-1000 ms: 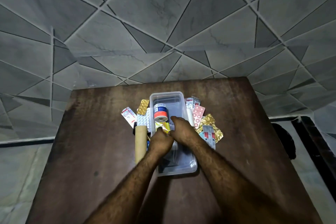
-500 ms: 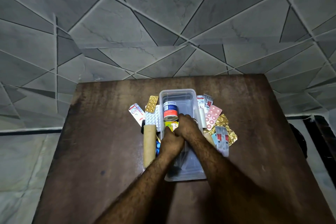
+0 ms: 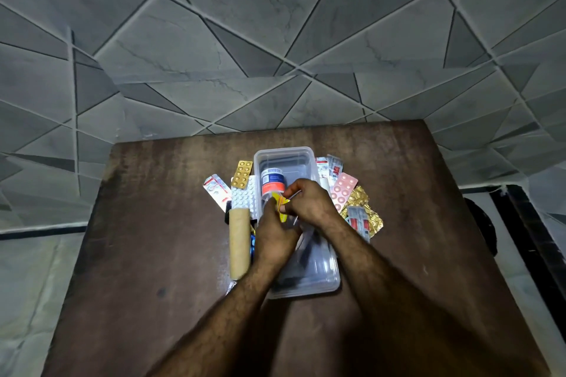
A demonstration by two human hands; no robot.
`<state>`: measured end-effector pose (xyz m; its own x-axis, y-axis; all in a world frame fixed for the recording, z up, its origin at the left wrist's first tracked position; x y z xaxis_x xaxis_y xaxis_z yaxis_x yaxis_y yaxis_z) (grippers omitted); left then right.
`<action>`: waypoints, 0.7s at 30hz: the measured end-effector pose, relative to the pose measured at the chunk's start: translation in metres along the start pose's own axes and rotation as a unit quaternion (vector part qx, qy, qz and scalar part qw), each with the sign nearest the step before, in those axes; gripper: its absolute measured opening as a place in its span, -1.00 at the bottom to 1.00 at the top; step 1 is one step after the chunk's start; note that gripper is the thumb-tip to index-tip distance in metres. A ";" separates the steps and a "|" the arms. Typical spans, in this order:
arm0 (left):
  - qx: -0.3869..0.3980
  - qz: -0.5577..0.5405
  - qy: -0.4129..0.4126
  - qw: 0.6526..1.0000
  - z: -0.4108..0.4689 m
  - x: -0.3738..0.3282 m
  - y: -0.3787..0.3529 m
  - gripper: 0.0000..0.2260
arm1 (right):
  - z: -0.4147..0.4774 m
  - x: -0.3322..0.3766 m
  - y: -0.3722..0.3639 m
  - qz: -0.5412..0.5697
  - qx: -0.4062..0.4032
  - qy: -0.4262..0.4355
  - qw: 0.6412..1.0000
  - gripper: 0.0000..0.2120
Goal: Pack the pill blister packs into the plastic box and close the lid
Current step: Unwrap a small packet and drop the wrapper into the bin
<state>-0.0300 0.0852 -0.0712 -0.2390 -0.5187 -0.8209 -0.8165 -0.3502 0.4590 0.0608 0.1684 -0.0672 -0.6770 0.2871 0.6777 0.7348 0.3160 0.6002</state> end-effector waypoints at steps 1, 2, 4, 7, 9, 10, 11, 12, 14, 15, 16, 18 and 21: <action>-0.008 -0.016 -0.010 1.000 -0.003 -0.006 0.003 -0.43 | -0.004 0.002 0.007 0.058 0.004 -0.006 0.998 -0.74; -0.018 -0.036 -0.020 0.999 -0.005 -0.011 0.007 -0.44 | -0.009 0.003 0.014 0.118 0.012 -0.015 0.993 -0.74; -0.036 -0.070 -0.044 0.996 -0.009 -0.021 0.012 -0.50 | -0.017 0.005 0.029 0.203 0.027 -0.019 0.979 -0.74; -0.035 -0.119 -0.065 0.990 -0.013 -0.037 0.009 -0.60 | -0.025 0.001 0.056 0.240 0.010 -0.019 0.971 -0.75; -0.021 -0.146 -0.064 0.987 -0.017 -0.048 -0.001 -0.65 | -0.029 -0.008 0.072 0.257 -0.004 -0.032 0.966 -0.76; -0.012 -0.153 -0.066 0.986 -0.020 -0.055 -0.008 -0.67 | -0.032 -0.015 0.082 0.266 -0.011 -0.043 0.963 -0.75; -0.001 -0.158 -0.066 0.985 -0.022 -0.060 -0.017 -0.70 | -0.034 -0.021 0.090 0.281 -0.017 -0.056 0.958 -0.72; 0.010 -0.163 -0.061 0.985 -0.022 -0.063 -0.025 -0.70 | -0.036 -0.028 0.098 0.298 -0.022 -0.065 0.952 -0.69; 0.048 -0.197 -0.036 0.979 -0.029 -0.074 -0.050 -0.70 | -0.040 -0.043 0.121 0.312 -0.040 -0.063 0.947 -0.64; 0.072 -0.219 -0.017 0.973 -0.036 -0.083 -0.065 -0.71 | -0.042 -0.052 0.134 0.311 -0.052 -0.057 0.947 -0.64; 0.096 -0.241 0.005 0.966 -0.043 -0.090 -0.078 -0.72 | -0.042 -0.060 0.145 0.314 -0.060 -0.053 0.946 -0.64; 0.146 -0.271 0.038 0.951 -0.062 -0.105 -0.107 -0.76 | -0.044 -0.081 0.170 0.333 -0.080 -0.056 0.938 -0.65; 0.159 -0.302 0.060 0.938 -0.083 -0.122 -0.153 -0.80 | -0.045 -0.114 0.209 0.364 -0.103 -0.059 0.924 -0.65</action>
<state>0.1676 0.1370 -0.0127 0.3635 -0.3903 -0.8459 -0.9036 -0.3685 -0.2183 0.2932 0.1608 0.0005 0.0083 0.4558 0.8901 0.9814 -0.1743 0.0802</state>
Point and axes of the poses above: each hand's wrist, its own z-axis towards the middle knuckle, its own y-axis out of the back of the hand, x = y × z, the point moved 9 cm from there along z, towards the middle knuckle, and after that the axes turned 10 degrees about -x, right-handed, at the moved point
